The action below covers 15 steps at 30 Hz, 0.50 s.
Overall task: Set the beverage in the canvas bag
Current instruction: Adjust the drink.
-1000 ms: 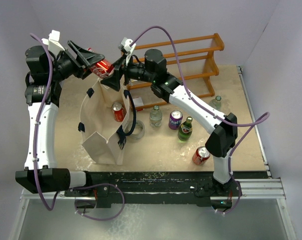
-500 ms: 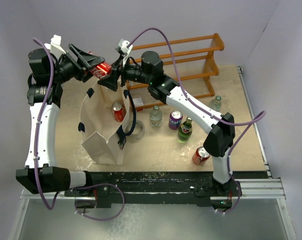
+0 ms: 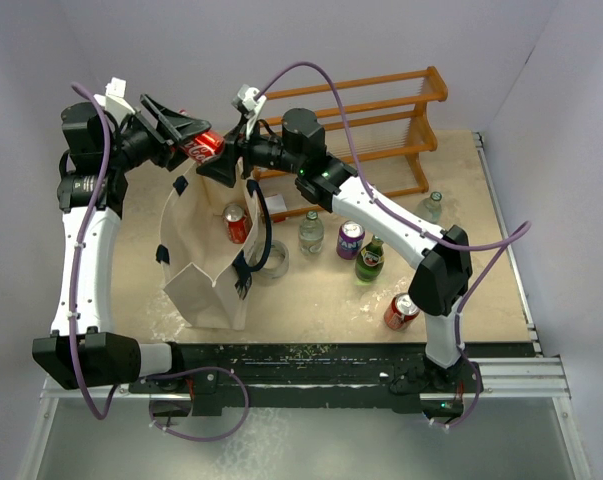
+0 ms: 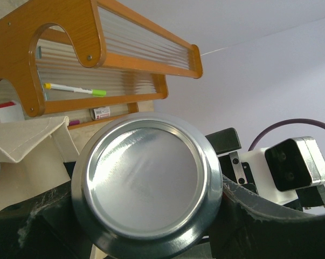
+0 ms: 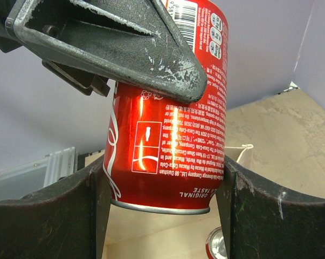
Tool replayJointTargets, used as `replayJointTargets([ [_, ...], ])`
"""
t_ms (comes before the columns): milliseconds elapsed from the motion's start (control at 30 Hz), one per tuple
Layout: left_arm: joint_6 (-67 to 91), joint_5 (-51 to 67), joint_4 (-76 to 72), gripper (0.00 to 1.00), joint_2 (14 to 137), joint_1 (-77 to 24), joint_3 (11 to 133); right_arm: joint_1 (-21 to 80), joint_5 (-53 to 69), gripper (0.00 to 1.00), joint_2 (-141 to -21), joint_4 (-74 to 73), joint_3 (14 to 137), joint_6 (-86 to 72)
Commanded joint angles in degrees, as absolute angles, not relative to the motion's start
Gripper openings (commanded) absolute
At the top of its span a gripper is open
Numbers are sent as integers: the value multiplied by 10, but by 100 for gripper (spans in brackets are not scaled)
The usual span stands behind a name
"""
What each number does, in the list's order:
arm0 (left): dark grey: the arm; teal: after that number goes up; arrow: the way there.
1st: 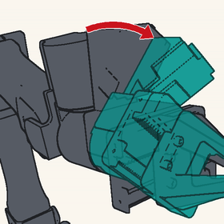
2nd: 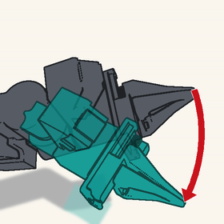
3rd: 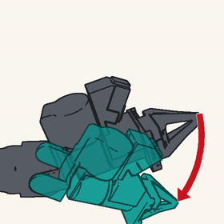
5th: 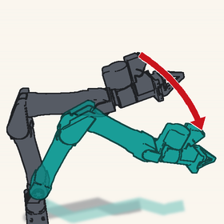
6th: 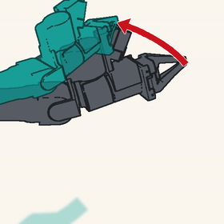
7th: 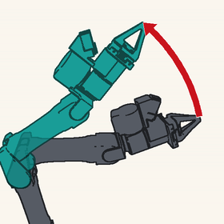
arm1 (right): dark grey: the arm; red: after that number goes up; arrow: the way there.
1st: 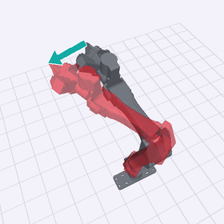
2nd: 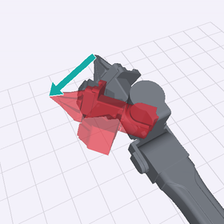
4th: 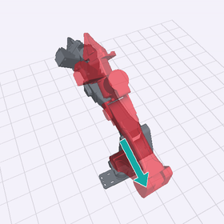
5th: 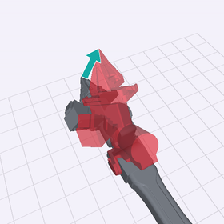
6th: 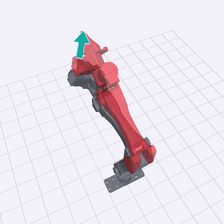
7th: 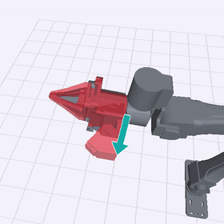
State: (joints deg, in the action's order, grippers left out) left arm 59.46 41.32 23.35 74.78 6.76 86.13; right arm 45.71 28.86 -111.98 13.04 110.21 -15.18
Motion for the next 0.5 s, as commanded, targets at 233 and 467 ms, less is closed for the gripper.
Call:
replayJointTargets([
  [233, 589, 406, 209, 56, 719, 83, 855, 452, 248, 0, -1060, 223, 1112, -171],
  [467, 584, 405, 212, 80, 715, 84, 842, 452, 245, 0, -1059, 230, 1118, -177],
])
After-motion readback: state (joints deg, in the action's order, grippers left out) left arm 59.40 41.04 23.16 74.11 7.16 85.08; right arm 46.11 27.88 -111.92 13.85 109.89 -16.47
